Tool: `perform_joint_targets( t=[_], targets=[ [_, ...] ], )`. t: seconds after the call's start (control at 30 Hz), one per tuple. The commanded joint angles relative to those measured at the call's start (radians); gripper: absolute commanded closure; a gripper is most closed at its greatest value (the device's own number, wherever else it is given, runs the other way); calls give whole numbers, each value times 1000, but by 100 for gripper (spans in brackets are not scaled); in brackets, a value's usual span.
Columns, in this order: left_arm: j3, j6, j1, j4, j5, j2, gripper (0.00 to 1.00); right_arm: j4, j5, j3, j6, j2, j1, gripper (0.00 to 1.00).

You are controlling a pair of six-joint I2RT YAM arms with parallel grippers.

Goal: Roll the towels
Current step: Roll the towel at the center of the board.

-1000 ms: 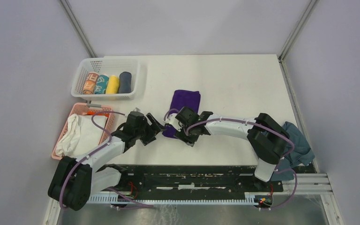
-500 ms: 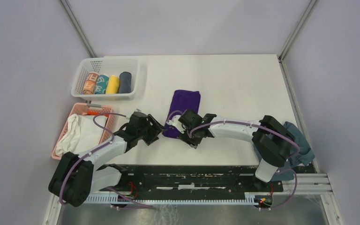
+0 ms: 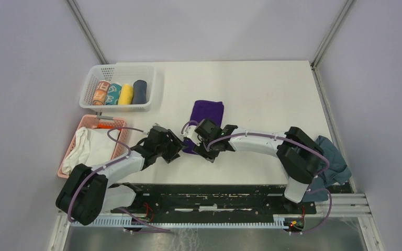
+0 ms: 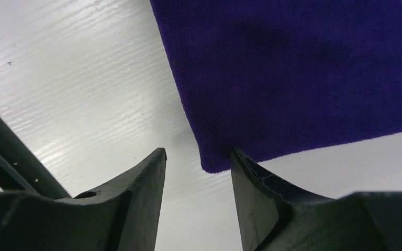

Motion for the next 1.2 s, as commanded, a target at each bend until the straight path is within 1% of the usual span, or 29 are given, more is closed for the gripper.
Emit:
perform_joint_targets(
  t=[0.0,0.13,0.23,0.43,0.57,0.73,0.9,1.0,1.17],
  targets=[
    [14,-35,-13,45,-18,26,30,18,0,43,-21,70,3,43],
    [15,-36,-22,46,-22,42,32,1,2,30,-8,115,3,44],
    [10,-50,-31,52,-25,57,33,3,-32,12,15,129,3,49],
    [5,-82,-52,50,-39,73,35,50,-109,-18,66,117,3,73],
    [9,-93,-61,31,-55,72,35,83,-150,-23,113,93,3,82],
    [19,-96,-67,-1,-76,76,37,129,-156,-35,168,71,3,94],
    [19,-124,-96,-28,-85,67,38,143,-152,-27,225,70,1,99],
    [17,-140,-122,-69,-117,50,36,146,-152,-25,243,60,-2,99],
    [14,-156,-126,-93,-157,47,35,170,-167,-44,260,33,-13,100]
  ],
)
